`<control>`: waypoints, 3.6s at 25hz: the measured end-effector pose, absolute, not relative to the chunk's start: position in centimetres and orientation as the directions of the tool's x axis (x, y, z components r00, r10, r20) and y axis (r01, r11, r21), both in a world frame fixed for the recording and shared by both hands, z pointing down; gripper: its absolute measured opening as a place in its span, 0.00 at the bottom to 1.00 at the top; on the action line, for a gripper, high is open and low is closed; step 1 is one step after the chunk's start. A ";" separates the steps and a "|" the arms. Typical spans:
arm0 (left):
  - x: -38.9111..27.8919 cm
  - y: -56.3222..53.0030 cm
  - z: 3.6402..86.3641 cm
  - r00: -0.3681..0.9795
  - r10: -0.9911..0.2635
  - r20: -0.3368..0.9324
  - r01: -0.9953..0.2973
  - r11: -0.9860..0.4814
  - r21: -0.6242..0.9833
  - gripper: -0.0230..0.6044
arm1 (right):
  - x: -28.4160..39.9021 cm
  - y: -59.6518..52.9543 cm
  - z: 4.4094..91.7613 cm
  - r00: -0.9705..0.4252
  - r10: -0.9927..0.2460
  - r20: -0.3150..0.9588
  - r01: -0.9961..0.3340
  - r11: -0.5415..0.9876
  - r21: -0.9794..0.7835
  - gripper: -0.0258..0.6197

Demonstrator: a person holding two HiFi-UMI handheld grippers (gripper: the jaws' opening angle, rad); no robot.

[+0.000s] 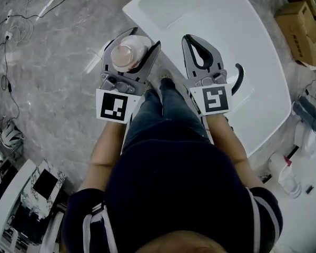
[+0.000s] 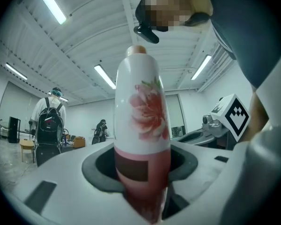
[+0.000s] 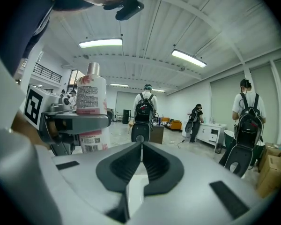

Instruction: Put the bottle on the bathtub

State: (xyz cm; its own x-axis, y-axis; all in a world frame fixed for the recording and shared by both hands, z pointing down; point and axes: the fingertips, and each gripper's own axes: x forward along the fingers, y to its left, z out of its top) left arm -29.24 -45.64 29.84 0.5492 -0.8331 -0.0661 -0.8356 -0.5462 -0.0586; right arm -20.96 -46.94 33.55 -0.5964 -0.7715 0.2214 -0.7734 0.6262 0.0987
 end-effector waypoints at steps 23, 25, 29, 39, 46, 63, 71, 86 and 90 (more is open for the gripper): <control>-29.1 -55.3 46.8 0.572 -0.820 0.022 -0.820 -0.572 -0.003 0.41 | -22.1 -54.2 50.4 -0.624 -0.684 0.377 -0.693 0.708 0.139 0.08; -29.1 -55.8 48.3 0.578 -0.816 0.033 -0.816 -0.578 -0.005 0.41 | -22.1 -54.5 51.6 -0.615 -0.685 0.390 -0.706 0.699 0.114 0.08; -29.3 -56.5 51.0 0.575 -0.816 0.051 -0.817 -0.576 -0.003 0.41 | -22.4 -54.7 53.9 -0.610 -0.675 0.415 -0.712 0.697 0.087 0.09; -28.6 -58.7 57.3 0.591 -0.801 0.092 -0.803 -0.595 -0.022 0.41 | -23.1 -55.3 58.6 -0.600 -0.659 0.454 -0.715 0.696 0.067 0.08; -28.0 -59.5 60.8 0.582 -0.799 0.155 -0.810 -0.587 0.013 0.41 | -22.8 -55.0 61.0 -0.581 -0.649 0.490 -0.722 0.689 0.056 0.09; -27.3 -61.4 65.7 0.578 -0.787 0.216 -0.811 -0.584 0.044 0.41 | -22.3 -55.6 64.0 -0.554 -0.639 0.534 -0.737 0.675 0.043 0.08; -26.6 -62.2 66.8 0.579 -0.788 0.210 -0.810 -0.585 0.035 0.41 | -22.8 -55.2 64.6 -0.571 -0.615 0.543 -0.715 0.698 0.037 0.09; -25.3 -60.7 69.0 0.645 -0.726 0.238 -0.747 -0.665 -0.004 0.41 | -23.3 -54.1 65.7 -0.577 -0.594 0.561 -0.706 0.708 0.023 0.08; -25.2 -60.6 70.3 0.649 -0.698 0.303 -0.736 -0.677 0.017 0.47 | -23.3 -54.1 65.7 -0.574 -0.597 0.560 -0.710 0.704 0.021 0.09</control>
State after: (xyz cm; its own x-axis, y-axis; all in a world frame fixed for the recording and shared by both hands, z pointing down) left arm -25.23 -60.61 70.31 0.6489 -0.6978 0.3033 -0.7360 -0.6768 0.0174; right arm -23.34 -54.12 65.65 -0.5744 -0.5970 0.5601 -0.7104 0.7035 0.0214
